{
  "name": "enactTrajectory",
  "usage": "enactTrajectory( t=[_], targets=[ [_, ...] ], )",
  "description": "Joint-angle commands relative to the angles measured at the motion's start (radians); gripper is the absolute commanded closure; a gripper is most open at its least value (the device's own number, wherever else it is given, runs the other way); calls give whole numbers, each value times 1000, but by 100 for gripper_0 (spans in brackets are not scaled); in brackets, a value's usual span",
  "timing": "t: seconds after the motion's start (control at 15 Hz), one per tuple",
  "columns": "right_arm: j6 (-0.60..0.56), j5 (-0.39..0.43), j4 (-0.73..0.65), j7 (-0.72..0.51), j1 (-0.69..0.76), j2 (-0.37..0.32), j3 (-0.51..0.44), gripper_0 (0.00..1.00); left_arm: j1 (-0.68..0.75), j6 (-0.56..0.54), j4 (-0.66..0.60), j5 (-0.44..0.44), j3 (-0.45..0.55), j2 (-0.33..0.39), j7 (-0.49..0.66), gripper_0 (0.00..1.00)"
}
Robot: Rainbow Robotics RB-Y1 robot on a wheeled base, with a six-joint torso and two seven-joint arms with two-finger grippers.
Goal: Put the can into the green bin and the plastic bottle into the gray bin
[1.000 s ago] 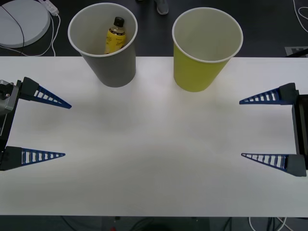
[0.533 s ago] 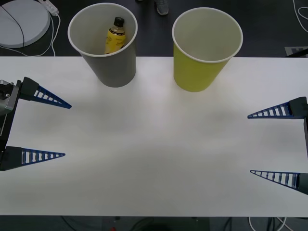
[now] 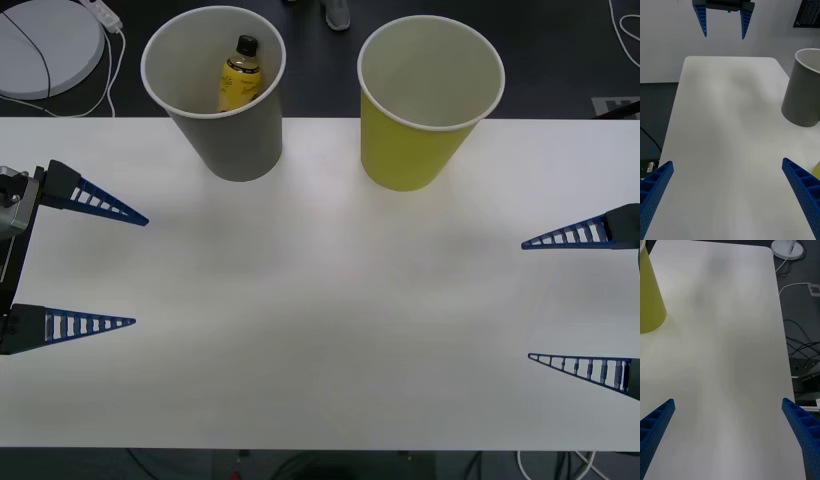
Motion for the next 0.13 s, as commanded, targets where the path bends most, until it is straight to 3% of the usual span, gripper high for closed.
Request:
enactTrajectory(
  t=[0.07,0.13],
  targets=[
    [0,0,0,-1,0,0,0,0,0,0,0,0,0,0,0,0],
    [0,0,0,-1,0,0,0,0,0,0,0,0,0,0,0,0]
  ],
)
